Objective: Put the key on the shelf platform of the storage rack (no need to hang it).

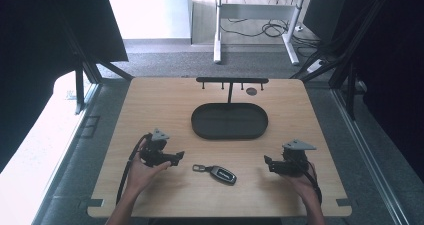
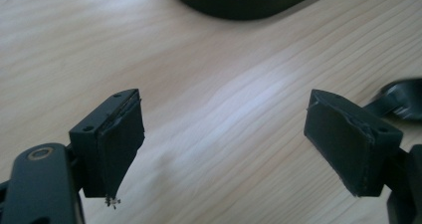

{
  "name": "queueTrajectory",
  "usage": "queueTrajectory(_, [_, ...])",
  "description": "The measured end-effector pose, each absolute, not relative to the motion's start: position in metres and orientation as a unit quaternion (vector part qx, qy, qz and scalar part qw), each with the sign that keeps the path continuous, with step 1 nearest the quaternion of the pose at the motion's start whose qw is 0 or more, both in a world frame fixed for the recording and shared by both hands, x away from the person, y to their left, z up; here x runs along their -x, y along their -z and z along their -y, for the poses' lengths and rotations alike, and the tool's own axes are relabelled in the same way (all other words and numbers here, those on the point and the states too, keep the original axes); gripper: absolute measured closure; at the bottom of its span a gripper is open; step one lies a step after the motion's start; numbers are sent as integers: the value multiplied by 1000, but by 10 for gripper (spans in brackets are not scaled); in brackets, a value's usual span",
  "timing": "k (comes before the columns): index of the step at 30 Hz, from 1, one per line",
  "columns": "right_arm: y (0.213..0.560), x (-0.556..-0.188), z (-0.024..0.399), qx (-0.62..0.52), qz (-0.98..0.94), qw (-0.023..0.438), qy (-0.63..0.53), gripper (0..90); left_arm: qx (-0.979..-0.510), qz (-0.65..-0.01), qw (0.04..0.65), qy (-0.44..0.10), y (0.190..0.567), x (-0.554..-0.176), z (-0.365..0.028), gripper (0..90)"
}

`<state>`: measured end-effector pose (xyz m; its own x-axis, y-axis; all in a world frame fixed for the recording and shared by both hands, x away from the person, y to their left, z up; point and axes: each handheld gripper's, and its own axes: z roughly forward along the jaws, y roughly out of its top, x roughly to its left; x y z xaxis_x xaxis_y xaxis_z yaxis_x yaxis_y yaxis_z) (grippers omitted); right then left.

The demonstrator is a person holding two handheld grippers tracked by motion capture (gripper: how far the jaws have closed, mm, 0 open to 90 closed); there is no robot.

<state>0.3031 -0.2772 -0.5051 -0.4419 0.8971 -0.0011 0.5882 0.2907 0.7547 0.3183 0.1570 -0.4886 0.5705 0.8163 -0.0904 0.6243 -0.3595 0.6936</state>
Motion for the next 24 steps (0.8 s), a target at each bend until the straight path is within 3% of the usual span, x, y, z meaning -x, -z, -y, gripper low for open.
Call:
queueTrajectory(5, [501, -297, 286, -478, -770, 207, -369, 173, -811, -439, 352, -162, 492, -316, -159, 197])
queueTrajectory(6, [502, -294, 291, -482, -769, 207, -364, 178, -806, -443, 357, -162, 493, -314, -160, 251])
queueTrajectory(12, [499, -285, 297, -481, -767, 204, -372, 226, -812, -435, 348, -174, 497, -299, -163, 250])
queueTrajectory(18, [496, -281, 292, -472, -772, 191, -379, 250, -825, -429, 331, -162, 501, -293, -161, 263])
queueTrajectory(24, [493, -290, 290, -458, -777, 188, -389, 261, -821, -426, 354, -139, 499, -284, -167, 294])
